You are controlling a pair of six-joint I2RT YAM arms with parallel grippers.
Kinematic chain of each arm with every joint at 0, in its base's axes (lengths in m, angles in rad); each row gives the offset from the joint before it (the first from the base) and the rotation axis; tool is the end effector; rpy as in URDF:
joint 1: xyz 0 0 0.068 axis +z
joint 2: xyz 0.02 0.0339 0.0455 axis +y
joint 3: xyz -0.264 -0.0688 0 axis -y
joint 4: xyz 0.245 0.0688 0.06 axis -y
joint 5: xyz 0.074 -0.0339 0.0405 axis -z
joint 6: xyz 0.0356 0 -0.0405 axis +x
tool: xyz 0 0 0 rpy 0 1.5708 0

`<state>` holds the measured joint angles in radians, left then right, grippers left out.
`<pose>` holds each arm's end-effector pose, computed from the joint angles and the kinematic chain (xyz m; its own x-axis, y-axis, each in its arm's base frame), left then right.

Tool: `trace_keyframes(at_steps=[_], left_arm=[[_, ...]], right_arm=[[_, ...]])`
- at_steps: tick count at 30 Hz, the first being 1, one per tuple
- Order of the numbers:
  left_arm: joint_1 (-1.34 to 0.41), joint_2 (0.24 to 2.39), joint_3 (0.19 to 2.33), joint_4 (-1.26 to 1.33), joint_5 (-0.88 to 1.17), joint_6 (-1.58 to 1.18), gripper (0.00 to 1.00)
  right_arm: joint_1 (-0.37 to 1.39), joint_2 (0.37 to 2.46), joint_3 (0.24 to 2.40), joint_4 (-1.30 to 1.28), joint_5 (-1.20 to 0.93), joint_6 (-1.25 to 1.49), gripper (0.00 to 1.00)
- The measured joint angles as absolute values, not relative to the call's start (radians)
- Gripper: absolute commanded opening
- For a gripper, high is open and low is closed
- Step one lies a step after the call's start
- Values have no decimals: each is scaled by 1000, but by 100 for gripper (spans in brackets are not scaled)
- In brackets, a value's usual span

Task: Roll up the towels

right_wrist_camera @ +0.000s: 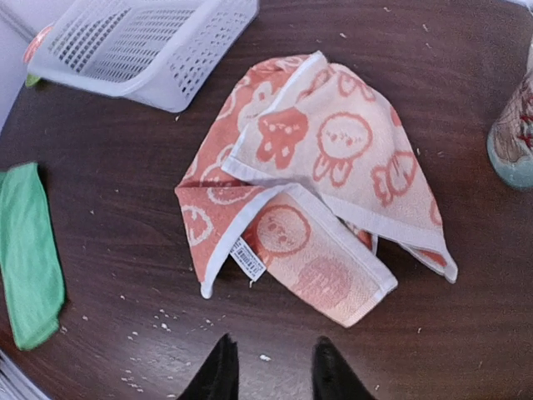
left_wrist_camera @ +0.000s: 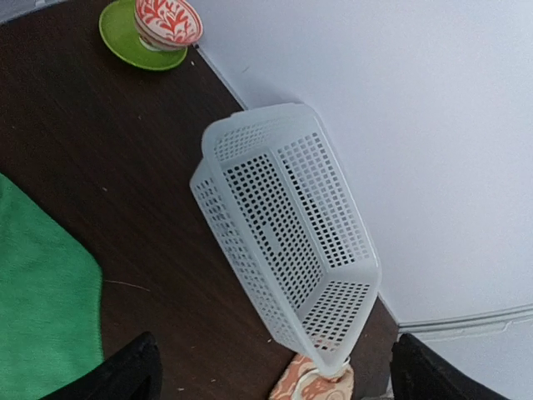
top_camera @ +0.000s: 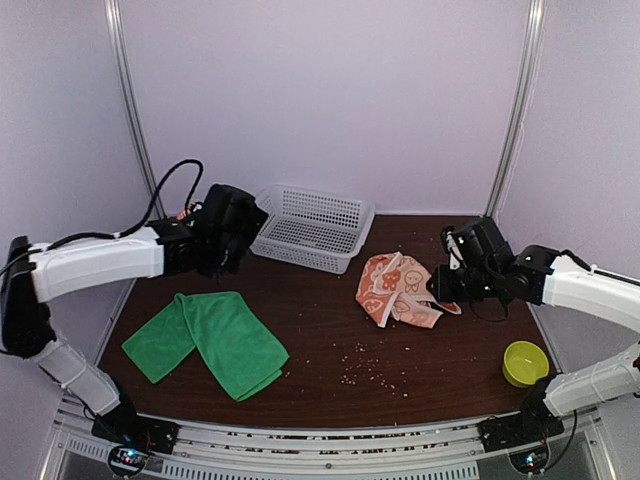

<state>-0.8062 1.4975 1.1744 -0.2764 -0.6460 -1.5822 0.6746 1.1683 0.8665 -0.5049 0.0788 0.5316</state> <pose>0.2485 -0.2281 0.2981 -0.2277 -0.9160 -0.3302 -0.3932 0.3968 -0.8294 0.1924 0.1503 0.2618 -0.7801 0.0232 -0.6252 -0.2142 0.9290 0.3017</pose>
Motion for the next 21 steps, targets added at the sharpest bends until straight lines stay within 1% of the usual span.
trace_keyframes(at_steps=[2,4,6,9,12,14,16,21], left_arm=[[-807,1357,1111,-357,-641,-1491,98],[-802,1250,1026,-469,-616,-1421,98],[-792,1223,957,-562,-582,-1362,98],[-786,1324,890,-669,-509,-1276,98],[-799,1472,893,-737,-471,-1206,98],[-803,1538,904,-764,-461,-1174,96],[-805,1588,908,-768,-448,-1148,91],[-805,1613,891,-748,-419,-1126,76]], right_arm=[[686,1180,842,-485,56,534,48],[701,1198,833,-466,39,527,51],[714,1213,833,-447,36,527,54],[730,1222,833,-434,38,531,58],[736,1221,835,-434,43,532,60],[740,1214,837,-439,50,533,60],[741,1198,839,-445,56,537,60],[744,1148,841,-461,73,551,60]])
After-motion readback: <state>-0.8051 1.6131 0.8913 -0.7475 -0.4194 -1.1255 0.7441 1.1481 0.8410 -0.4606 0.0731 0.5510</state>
